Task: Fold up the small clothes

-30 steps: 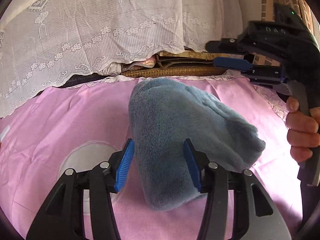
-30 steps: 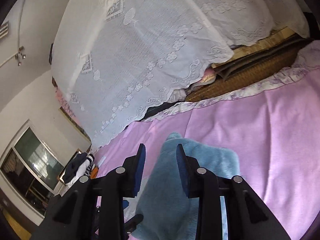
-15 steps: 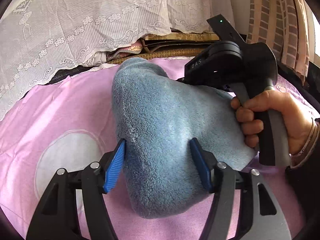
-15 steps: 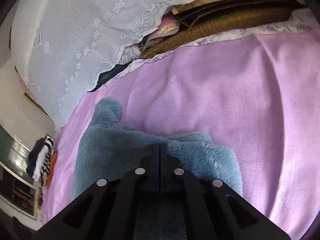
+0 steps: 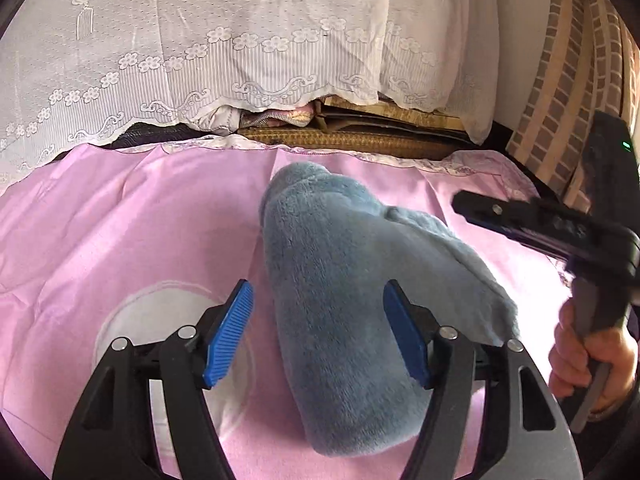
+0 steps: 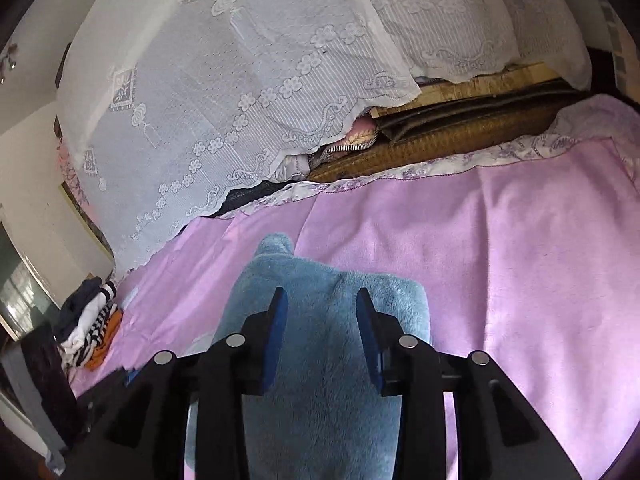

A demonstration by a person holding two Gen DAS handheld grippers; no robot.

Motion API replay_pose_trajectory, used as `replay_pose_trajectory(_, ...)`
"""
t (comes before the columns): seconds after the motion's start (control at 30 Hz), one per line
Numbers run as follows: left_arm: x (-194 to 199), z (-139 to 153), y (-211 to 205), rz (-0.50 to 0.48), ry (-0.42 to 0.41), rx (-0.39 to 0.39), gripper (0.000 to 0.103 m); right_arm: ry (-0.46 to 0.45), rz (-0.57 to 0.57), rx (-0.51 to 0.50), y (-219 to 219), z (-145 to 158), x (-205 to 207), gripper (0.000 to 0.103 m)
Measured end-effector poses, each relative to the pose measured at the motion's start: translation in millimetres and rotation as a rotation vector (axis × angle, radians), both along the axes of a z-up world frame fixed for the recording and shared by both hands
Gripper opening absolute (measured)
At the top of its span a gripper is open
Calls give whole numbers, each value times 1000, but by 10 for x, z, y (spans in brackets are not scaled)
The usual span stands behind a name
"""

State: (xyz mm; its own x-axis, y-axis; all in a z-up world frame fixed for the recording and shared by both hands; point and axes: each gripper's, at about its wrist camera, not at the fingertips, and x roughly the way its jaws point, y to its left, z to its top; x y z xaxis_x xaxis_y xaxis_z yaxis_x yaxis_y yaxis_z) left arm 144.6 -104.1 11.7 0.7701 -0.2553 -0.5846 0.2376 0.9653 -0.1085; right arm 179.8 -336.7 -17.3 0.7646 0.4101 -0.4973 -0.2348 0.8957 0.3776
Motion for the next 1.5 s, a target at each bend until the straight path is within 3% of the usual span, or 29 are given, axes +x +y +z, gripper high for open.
replay_pose_trajectory(0.2,244,-175,-70,42,7,61,68,39,-21,-179,140,-320,-107,35)
replay_pose_trajectory(0.33,251,-377,-152,33,-23,123,74,82,-25,-178,117,-637,-28,36)
replay_pose_trajectory(0.57,280,-454,-159,30,-18,119,75,94,-34,-136,76,-651,-22,36)
replay_pose_trajectory(0.73,219,-380,-91,42,-10,87,74,58,-70,-144,92,-474,-213,38)
replay_pose_trajectory(1.0,-68,-213,63,30,-37,52,73,-43,-86,-227,309,-268,-727,51)
replay_pose_trajectory(1.17,-77,-293,28,23,-31,77,74,19,-94,-267,347,-451,-698,59)
replay_pose_trajectory(1.33,-98,-375,-54,20,-59,135,76,85,-107,-193,194,-611,-590,70)
replay_pose_trajectory(1.5,-132,-352,17,28,-41,108,76,142,-91,-65,76,-665,-577,73)
